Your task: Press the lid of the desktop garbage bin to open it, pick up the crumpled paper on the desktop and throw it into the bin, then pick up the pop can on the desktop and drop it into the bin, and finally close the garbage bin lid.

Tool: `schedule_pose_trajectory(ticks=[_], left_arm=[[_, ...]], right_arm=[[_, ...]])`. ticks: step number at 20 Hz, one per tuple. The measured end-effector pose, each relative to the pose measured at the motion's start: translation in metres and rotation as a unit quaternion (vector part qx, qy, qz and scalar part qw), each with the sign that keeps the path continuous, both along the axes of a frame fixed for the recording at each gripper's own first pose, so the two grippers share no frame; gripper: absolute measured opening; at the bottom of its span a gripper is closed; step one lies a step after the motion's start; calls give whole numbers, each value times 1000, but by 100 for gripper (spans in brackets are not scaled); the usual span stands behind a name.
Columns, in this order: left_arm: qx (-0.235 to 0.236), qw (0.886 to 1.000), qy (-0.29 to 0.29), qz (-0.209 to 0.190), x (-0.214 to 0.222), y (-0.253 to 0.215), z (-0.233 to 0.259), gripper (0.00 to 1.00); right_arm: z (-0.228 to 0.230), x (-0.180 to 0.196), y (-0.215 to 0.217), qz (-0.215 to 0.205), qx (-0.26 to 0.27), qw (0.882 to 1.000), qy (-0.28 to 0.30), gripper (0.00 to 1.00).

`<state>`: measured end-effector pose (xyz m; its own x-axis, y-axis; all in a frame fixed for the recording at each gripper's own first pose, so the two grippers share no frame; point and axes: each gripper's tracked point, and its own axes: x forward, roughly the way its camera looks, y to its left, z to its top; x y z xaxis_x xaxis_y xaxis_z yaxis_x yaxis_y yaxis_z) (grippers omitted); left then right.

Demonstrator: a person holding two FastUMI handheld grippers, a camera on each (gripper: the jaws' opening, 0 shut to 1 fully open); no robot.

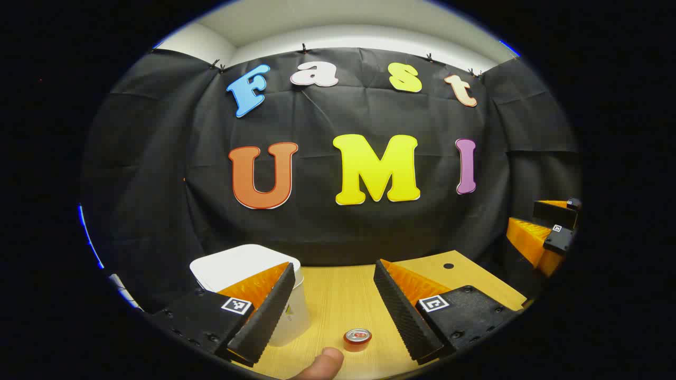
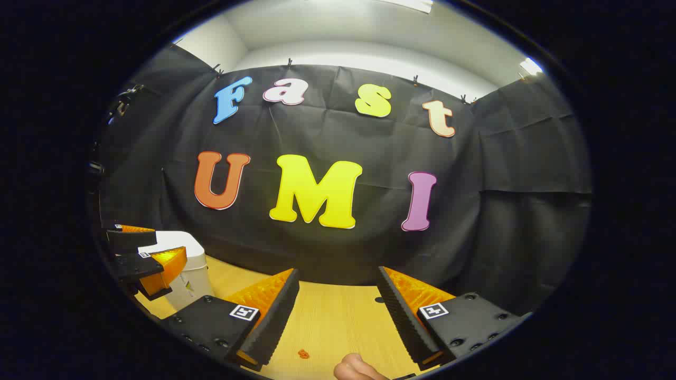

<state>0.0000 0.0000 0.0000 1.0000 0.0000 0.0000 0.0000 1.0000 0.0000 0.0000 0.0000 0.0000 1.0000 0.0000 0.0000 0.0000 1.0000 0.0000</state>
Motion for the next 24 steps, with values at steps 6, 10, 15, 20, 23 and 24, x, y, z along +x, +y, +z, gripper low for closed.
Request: schedule_pose_trajectory(ticks=[6,10,15,20,23,24], left_arm=[[6,1000,-6,4,2,-4,4,98],[4,1000,-1,7,6,-6,1,99],[5,1000,-3,13,10,-6,2,99],[5,1000,-4,27,14,1,4,99],[5,999,-4,46,17,13,2,96],[4,999,0,50,19,15,-1,94]], right_arm=[[-1,5,-5,1,1,1000,-5,94],[-3,10,-6,4,3,1000,-4,94],[-3,19,-6,11,1,1000,-4,94],[-10,26,-2,18,4,1000,4,94],[-12,30,1,20,4,1000,9,94],[-12,30,2,22,3,1000,10,94]])
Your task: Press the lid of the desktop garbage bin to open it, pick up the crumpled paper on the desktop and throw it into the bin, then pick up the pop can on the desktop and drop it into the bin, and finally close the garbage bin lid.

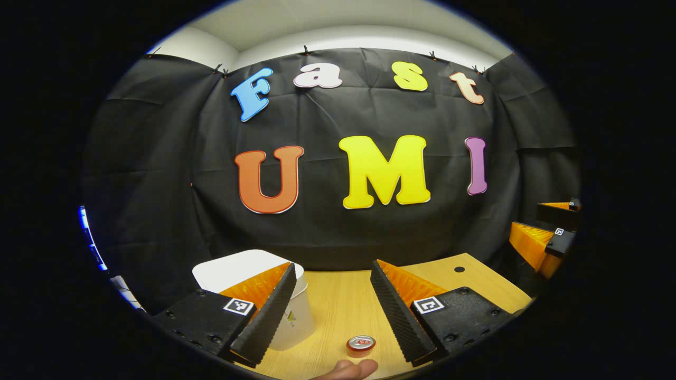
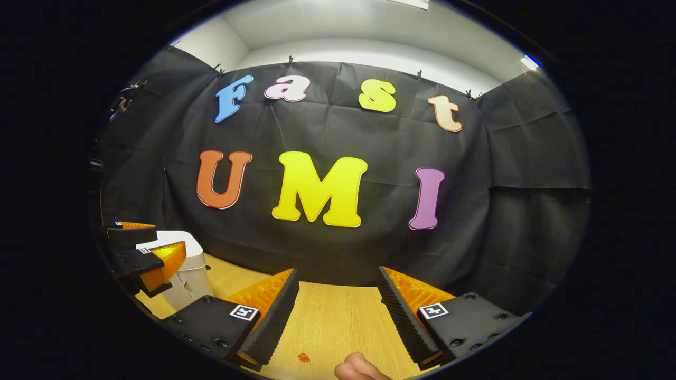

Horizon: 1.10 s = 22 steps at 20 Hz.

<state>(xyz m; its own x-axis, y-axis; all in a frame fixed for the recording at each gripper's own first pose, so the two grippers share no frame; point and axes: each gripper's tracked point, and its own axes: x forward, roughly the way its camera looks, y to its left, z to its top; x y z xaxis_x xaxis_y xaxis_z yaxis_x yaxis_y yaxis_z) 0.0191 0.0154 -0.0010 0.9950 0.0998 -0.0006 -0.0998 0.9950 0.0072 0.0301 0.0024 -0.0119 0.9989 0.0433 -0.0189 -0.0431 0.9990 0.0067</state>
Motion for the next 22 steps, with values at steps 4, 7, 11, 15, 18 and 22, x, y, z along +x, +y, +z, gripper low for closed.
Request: schedule_pose_trajectory(ticks=[4,7,11,15,18,22], left_arm=[[-8,1000,5,24,10,18,-7,83],[-2,999,13,48,20,37,-13,74],[-3,997,23,78,34,63,-20,55],[-23,993,55,99,49,83,-33,30],[-50,987,89,124,55,99,-45,13],[-68,981,115,142,64,112,-51,3]], right_arm=[[-2,5,13,11,-9,1000,2,94],[-1,8,27,27,-17,1000,0,94],[-3,13,39,35,-25,999,2,94],[-10,19,53,43,-33,998,12,94],[-13,23,59,47,-34,998,17,94],[-21,31,60,44,-28,998,30,94]])
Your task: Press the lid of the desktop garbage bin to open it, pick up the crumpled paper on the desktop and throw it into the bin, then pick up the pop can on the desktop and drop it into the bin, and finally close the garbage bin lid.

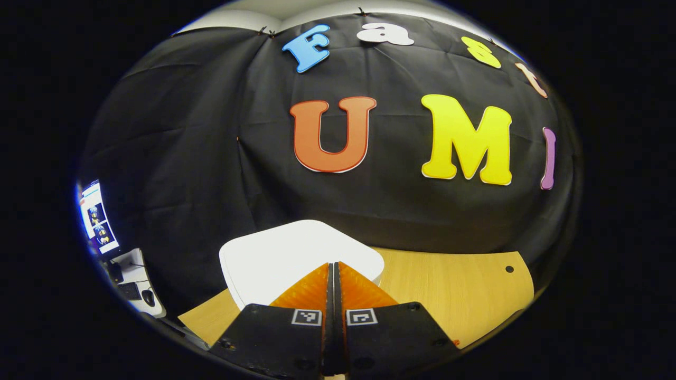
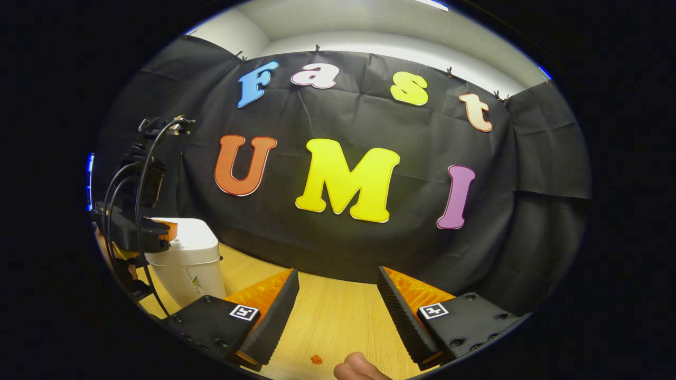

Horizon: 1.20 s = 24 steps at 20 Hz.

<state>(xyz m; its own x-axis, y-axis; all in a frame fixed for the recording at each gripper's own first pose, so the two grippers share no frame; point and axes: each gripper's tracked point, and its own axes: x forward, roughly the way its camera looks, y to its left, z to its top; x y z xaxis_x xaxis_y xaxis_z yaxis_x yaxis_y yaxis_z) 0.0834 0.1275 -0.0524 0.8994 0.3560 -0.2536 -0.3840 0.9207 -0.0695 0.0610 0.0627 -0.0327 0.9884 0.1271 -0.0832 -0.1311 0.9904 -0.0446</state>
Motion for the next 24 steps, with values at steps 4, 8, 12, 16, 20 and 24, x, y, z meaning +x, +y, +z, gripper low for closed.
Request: schedule_pose_trajectory(ticks=[4,8,12,16,20,24], left_arm=[[-6,999,29,20,9,16,-10,3],[-38,998,57,18,12,11,-26,3],[-38,997,70,19,12,11,-32,3],[-39,997,66,18,11,10,-30,3],[-25,998,60,16,6,7,-20,3],[-9,1000,16,6,-5,-3,10,3]], right_arm=[[-8,5,-1,-1,4,1000,14,93],[-15,11,-6,-5,10,1000,24,93],[-26,12,-14,-13,8,999,35,94],[-37,10,-19,-16,5,999,49,94],[-39,1,-27,-19,6,998,53,94],[-47,-13,-34,-17,7,998,65,94]])
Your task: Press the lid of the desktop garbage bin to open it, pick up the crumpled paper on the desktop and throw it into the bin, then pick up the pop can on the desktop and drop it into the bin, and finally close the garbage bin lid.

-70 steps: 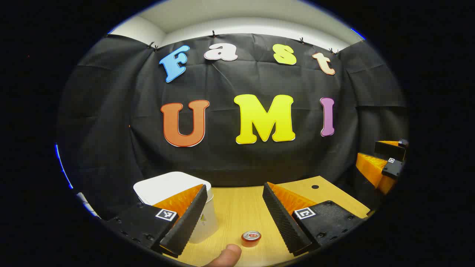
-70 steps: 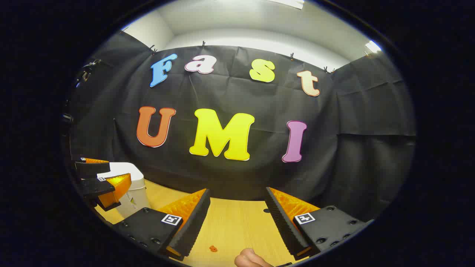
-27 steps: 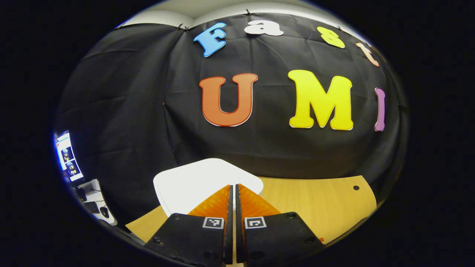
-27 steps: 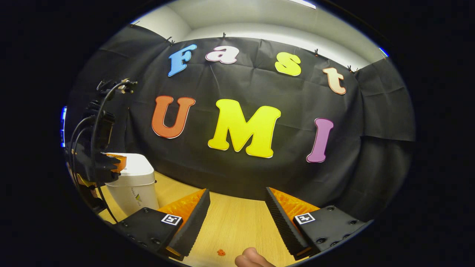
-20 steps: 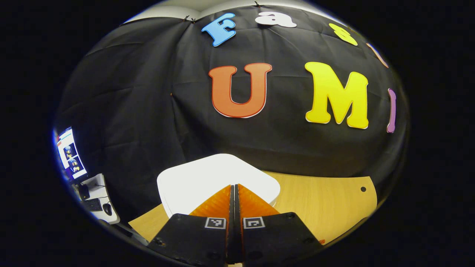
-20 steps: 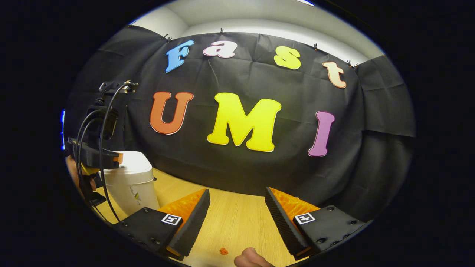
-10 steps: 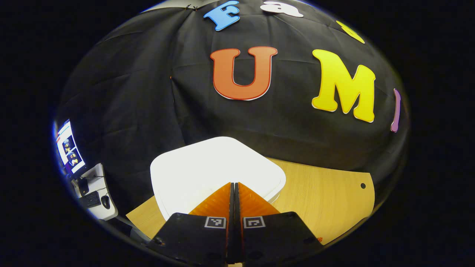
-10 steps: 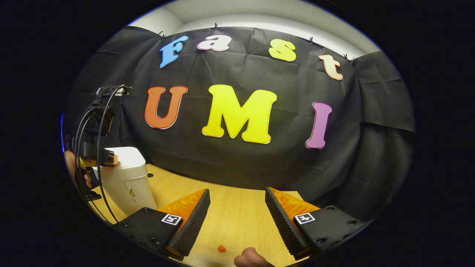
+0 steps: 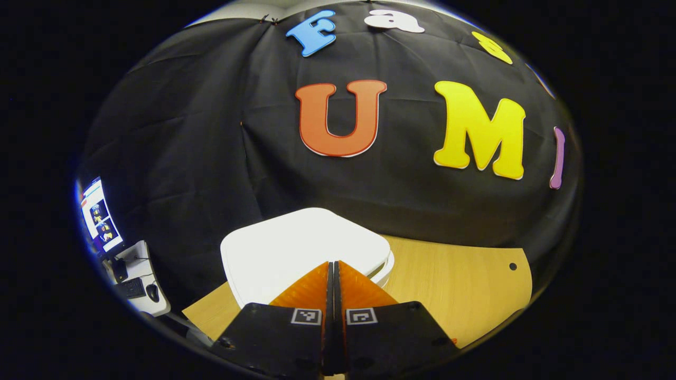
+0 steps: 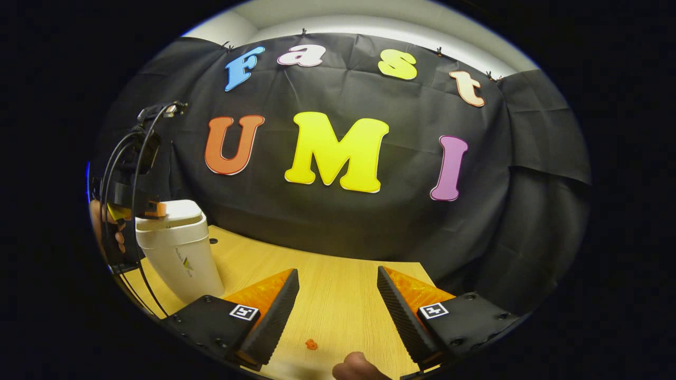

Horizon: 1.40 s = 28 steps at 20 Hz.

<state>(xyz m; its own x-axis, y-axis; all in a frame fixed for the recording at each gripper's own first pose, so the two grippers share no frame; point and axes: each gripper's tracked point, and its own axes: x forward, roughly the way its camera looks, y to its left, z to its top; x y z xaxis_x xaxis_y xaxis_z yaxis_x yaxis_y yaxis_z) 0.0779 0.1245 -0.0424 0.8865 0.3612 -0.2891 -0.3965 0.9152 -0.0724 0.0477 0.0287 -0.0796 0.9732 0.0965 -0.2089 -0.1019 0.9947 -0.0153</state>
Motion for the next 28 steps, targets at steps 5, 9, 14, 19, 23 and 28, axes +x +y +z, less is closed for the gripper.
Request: schedule_pose_trajectory(ticks=[5,9,14,19,23,28], left_arm=[[-29,999,-21,-16,-26,-24,6,3],[-27,999,-31,-31,-48,-44,3,13],[-37,996,-24,-79,-69,-78,-17,30],[-45,993,14,-112,-86,-102,-52,79],[-31,990,42,-134,-95,-113,-78,100],[-24,984,81,-156,-102,-121,-111,100]], right_arm=[[-7,-22,-6,12,-9,1000,4,94],[-17,-39,-9,22,-10,1000,12,94],[-39,-51,-8,34,-29,999,30,94],[-58,-54,0,46,-34,997,55,94],[-92,-48,7,50,-37,993,96,94],[-144,-37,17,59,-46,984,163,94]])
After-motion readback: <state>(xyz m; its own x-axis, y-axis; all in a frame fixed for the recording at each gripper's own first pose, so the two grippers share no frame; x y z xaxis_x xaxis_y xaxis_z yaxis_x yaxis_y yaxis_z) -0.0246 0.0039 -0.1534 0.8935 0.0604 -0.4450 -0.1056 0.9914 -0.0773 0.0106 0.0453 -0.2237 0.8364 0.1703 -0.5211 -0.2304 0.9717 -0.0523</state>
